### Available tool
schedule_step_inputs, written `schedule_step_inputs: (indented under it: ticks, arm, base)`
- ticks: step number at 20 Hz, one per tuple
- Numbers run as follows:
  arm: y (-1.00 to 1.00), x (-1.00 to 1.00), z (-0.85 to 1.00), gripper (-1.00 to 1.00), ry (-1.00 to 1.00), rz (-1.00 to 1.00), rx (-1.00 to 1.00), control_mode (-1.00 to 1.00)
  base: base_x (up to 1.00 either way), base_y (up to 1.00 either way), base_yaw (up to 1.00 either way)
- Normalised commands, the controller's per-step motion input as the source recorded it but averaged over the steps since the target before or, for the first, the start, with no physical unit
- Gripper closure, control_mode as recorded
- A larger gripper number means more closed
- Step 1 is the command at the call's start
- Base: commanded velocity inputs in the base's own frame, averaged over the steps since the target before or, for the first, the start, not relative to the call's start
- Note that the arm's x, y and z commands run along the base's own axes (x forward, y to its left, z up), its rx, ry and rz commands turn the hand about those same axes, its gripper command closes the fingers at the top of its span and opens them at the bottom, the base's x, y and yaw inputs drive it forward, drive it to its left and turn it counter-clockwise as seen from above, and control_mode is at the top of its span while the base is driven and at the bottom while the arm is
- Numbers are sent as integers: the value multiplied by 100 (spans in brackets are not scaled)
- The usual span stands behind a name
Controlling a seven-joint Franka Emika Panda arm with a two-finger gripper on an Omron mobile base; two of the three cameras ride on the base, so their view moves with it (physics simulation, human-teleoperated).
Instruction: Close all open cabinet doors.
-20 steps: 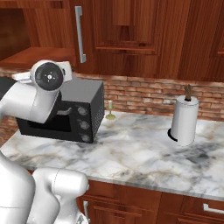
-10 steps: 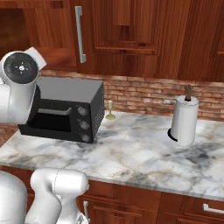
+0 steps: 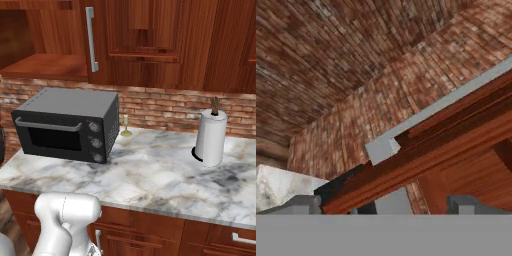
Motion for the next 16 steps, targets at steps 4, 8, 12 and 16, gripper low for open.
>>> schedule_step_inputs:
  ticks: [4,8,12,16]
  arm:
    - [27,-78,11,-100,-34,0,-28,-100]
    - [58,-26,8,-100,-22,-3,-25,-100]
    - [87,19,0,-100,-8,-19,-24,-100]
    - [91,49,-1,-100,0,-27,-21,-100]
  base:
    - [0,0,0]
    - [0,0,0]
    - [0,0,0]
    - [0,0,0]
